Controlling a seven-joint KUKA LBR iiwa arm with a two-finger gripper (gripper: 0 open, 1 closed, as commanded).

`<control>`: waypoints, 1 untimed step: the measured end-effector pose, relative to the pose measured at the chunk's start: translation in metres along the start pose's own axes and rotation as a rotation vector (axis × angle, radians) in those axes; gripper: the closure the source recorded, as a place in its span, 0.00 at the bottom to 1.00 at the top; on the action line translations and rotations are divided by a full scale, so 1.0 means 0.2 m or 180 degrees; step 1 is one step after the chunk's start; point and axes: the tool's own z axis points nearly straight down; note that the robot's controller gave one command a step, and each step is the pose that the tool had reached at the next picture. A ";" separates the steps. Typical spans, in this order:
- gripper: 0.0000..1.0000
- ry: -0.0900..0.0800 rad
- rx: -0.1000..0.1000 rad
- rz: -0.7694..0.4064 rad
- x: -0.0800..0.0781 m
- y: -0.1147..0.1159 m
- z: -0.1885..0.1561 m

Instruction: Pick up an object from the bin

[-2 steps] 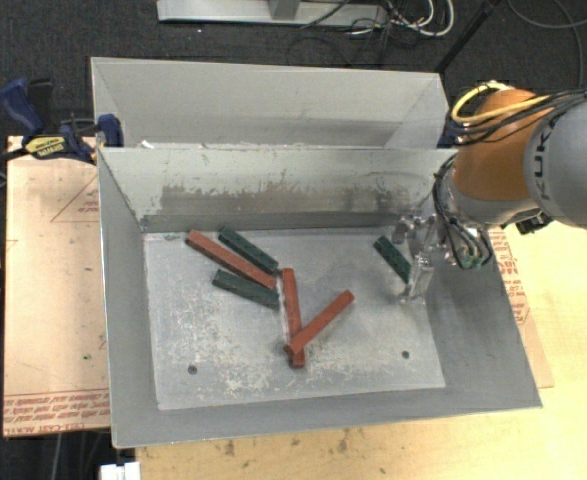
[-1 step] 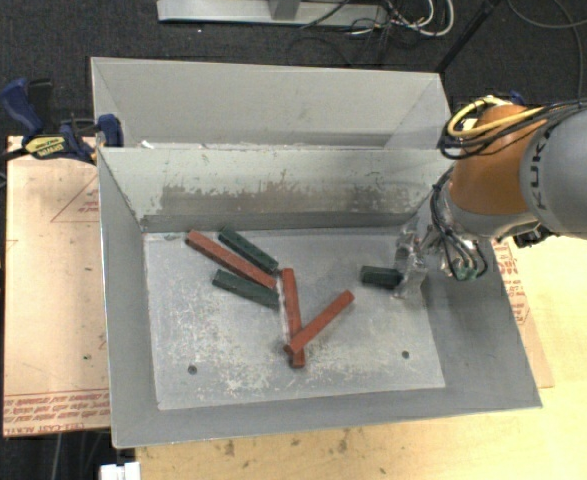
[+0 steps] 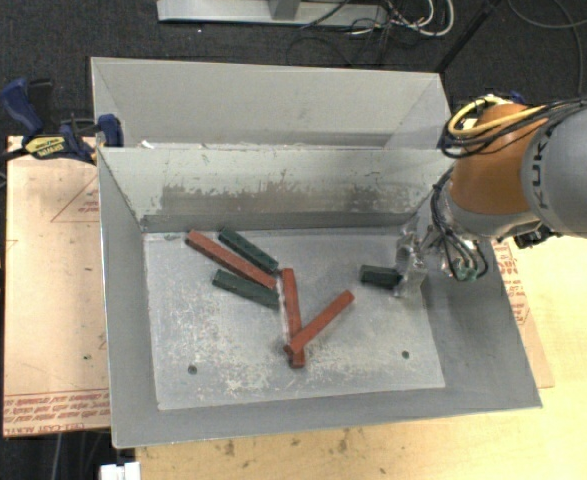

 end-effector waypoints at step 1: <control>1.00 -0.0027 0.0002 -0.0026 -0.09 -0.03 -1.03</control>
Offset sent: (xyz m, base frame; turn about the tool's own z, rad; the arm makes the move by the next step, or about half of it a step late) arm 0.0000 0.0000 0.0000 0.0000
